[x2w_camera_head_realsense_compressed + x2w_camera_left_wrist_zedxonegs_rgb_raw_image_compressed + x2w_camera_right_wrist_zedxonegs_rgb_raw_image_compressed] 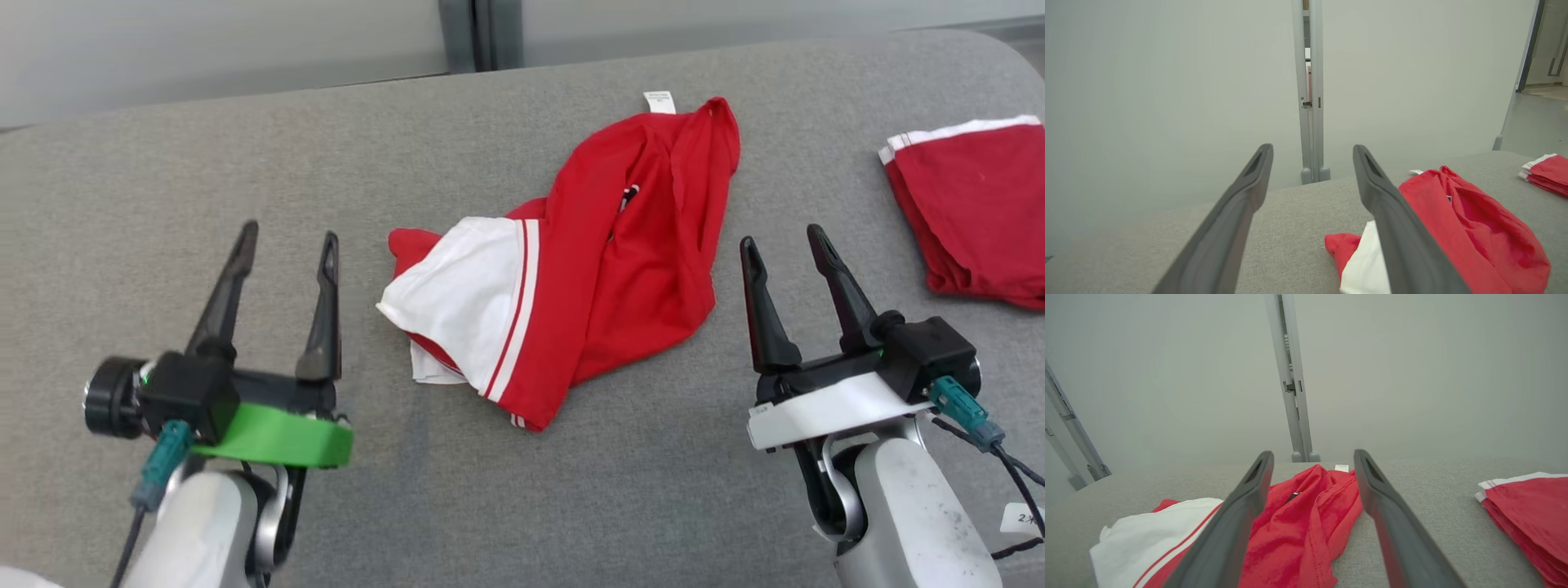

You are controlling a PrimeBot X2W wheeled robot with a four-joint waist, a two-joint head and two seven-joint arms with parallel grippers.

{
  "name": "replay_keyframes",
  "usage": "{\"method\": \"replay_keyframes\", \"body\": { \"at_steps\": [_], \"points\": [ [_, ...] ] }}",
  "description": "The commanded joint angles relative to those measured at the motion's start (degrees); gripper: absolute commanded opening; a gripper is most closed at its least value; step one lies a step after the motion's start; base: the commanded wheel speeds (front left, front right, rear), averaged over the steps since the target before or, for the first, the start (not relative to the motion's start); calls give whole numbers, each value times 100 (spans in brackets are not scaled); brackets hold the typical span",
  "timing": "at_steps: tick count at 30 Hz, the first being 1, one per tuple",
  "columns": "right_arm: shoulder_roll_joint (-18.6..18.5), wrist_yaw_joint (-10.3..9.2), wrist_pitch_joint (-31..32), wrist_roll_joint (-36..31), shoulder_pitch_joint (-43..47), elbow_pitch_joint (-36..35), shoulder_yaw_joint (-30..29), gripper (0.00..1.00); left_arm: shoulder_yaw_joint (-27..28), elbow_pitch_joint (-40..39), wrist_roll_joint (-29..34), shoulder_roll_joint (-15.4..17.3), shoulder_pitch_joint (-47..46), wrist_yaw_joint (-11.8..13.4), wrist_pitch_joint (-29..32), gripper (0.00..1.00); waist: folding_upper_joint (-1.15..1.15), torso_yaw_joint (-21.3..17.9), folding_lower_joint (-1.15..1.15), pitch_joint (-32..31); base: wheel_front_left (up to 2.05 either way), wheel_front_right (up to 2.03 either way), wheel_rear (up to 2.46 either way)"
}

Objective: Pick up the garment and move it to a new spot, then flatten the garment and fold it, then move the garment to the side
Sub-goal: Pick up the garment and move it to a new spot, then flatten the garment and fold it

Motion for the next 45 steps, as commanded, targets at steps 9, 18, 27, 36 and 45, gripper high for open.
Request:
{"method": "replay_keyframes", "body": {
  "at_steps": [9,18,27,36,45],
  "points": [
    [-18,-9,-17,-70,466,33,-19,100,854,-261,611,-835,1370,-260,-2,100,0,321,0,-621,0,0,0],
    [-15,-9,-16,124,686,84,65,100,1412,-309,985,-1299,1810,-647,-2,100,0,257,0,-673,0,0,0],
    [-17,-9,-16,221,628,139,101,100,1514,-219,1163,-1357,1796,-841,-2,100,0,243,0,-718,0,0,0],
    [-15,-9,-16,394,622,131,175,100,1409,-135,1080,-1365,1805,-811,-2,100,0,288,0,-773,0,0,0],
    [-60,-8,-16,-166,458,599,1478,100,1267,-70,998,-1364,1603,-813,-3,100,0,669,0,-555,0,0,0]
  ]
}}
